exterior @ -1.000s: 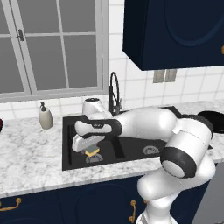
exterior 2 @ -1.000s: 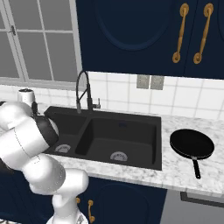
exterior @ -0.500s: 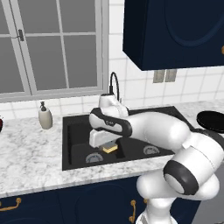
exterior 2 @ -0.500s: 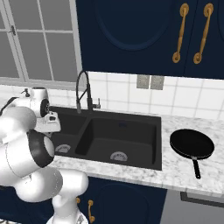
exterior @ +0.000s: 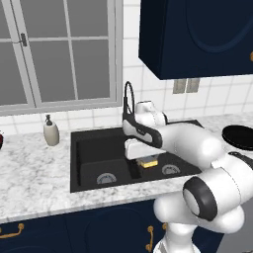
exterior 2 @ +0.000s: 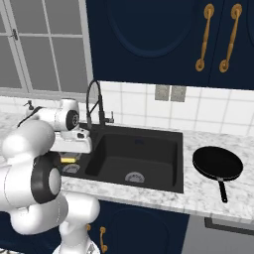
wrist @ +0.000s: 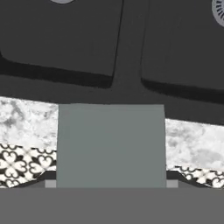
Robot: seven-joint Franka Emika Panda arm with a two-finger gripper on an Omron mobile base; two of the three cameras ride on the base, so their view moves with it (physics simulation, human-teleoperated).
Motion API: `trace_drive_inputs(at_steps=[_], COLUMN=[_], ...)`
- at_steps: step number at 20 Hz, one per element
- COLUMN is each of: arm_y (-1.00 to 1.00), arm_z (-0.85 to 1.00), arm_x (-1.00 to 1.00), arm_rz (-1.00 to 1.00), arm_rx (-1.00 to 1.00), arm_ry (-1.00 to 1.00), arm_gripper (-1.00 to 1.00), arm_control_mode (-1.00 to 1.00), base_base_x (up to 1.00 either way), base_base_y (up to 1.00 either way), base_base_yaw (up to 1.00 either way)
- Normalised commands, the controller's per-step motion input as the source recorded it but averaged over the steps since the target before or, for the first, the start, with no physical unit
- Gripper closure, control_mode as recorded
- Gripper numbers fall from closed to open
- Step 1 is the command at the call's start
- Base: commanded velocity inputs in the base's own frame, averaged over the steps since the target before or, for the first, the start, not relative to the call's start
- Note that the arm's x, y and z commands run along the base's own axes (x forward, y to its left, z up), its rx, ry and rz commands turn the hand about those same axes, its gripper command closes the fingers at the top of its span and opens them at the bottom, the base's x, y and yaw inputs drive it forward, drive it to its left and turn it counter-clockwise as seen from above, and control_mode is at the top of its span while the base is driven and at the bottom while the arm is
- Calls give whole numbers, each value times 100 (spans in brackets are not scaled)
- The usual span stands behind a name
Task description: Pick the pan and sponge and place them into the sink. Then turn on the water.
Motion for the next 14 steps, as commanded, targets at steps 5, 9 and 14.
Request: trace_drive_inputs(at_steps=[5,9,14], arm_y=[-100,-100,-82], arm_z=[0,-3,-13], arm_x=[2,28,45], arm_rz=[-29,-22,-16], arm_rx=[-7,-7,-8], arm_ry=[7,6,2], arm_gripper=[100,100,100], arm_control_mode=[-100,-100,-100], base_base_x=[0,0,0], base_base_y=[0,0,0], base_base_yaw=[0,0,0])
